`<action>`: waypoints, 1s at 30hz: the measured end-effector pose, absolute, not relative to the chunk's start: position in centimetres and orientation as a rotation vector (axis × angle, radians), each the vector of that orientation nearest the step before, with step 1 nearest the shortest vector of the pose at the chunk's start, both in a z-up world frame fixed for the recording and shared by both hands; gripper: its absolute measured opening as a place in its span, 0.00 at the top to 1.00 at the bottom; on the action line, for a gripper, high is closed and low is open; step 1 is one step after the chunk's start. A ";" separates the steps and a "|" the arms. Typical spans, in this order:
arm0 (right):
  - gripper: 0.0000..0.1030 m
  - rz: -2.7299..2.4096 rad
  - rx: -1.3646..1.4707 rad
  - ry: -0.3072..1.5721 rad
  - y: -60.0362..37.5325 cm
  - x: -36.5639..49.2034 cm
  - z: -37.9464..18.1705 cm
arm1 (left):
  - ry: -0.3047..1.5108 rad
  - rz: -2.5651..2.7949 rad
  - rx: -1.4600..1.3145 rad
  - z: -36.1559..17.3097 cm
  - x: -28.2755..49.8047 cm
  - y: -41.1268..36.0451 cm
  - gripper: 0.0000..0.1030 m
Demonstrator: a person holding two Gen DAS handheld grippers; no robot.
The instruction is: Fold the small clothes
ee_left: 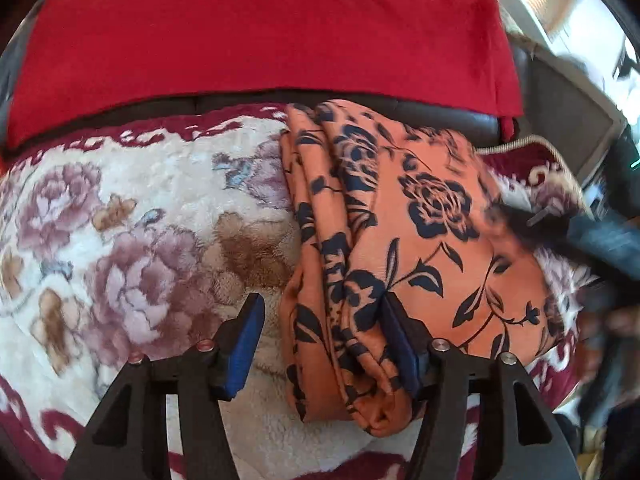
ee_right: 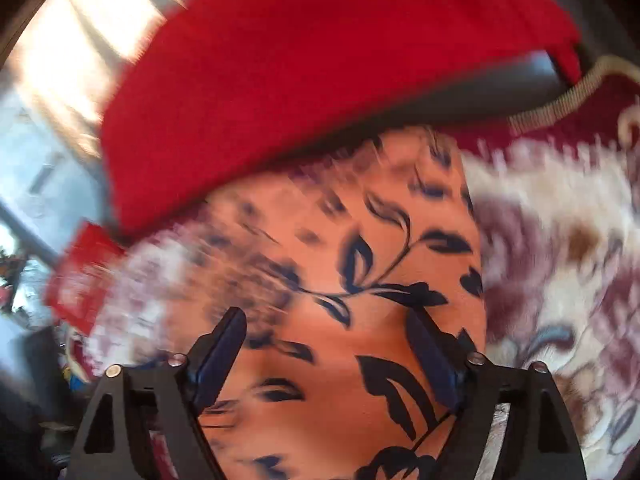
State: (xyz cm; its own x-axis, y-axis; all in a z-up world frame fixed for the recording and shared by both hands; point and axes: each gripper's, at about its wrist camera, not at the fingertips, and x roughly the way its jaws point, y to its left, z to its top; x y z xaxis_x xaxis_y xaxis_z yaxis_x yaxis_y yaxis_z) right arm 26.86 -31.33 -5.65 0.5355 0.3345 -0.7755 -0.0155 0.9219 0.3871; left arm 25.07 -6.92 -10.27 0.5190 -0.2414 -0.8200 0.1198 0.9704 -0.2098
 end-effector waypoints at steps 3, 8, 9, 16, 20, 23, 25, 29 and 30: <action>0.18 0.250 0.316 0.880 -29.9 26.3 -2.8 | 0.958 -0.194 -0.074 -9.1 24.5 -7.0 0.40; 0.05 0.152 0.334 0.969 -29.9 30.1 -4.8 | 0.940 -0.163 -0.059 -7.1 22.8 -7.0 0.40; 0.05 0.110 0.346 1.023 -30.4 30.4 -5.8 | 0.937 -0.160 -0.059 -6.6 22.4 -6.9 0.40; 0.05 0.123 0.186 0.775 -27.3 20.4 3.1 | 0.782 -0.066 0.011 -2.3 19.0 -7.1 0.17; 0.02 0.095 0.094 0.755 -26.7 14.3 5.6 | 0.718 -0.028 0.040 0.3 16.2 -8.3 0.05; 0.02 0.026 0.003 0.776 -26.6 10.5 5.6 | 0.697 -0.047 0.017 1.5 14.7 -9.0 0.05; 0.02 0.000 -0.015 0.781 -27.0 8.9 6.0 | 0.703 -0.064 -0.007 2.0 13.9 -9.4 0.05; 0.02 -0.009 -0.034 0.769 -27.4 6.9 6.4 | 0.698 -0.081 -0.005 2.7 12.7 -10.5 0.02; 0.02 -0.009 -0.031 0.770 -27.4 6.6 6.5 | 0.695 -0.079 0.003 2.8 12.5 -10.8 0.02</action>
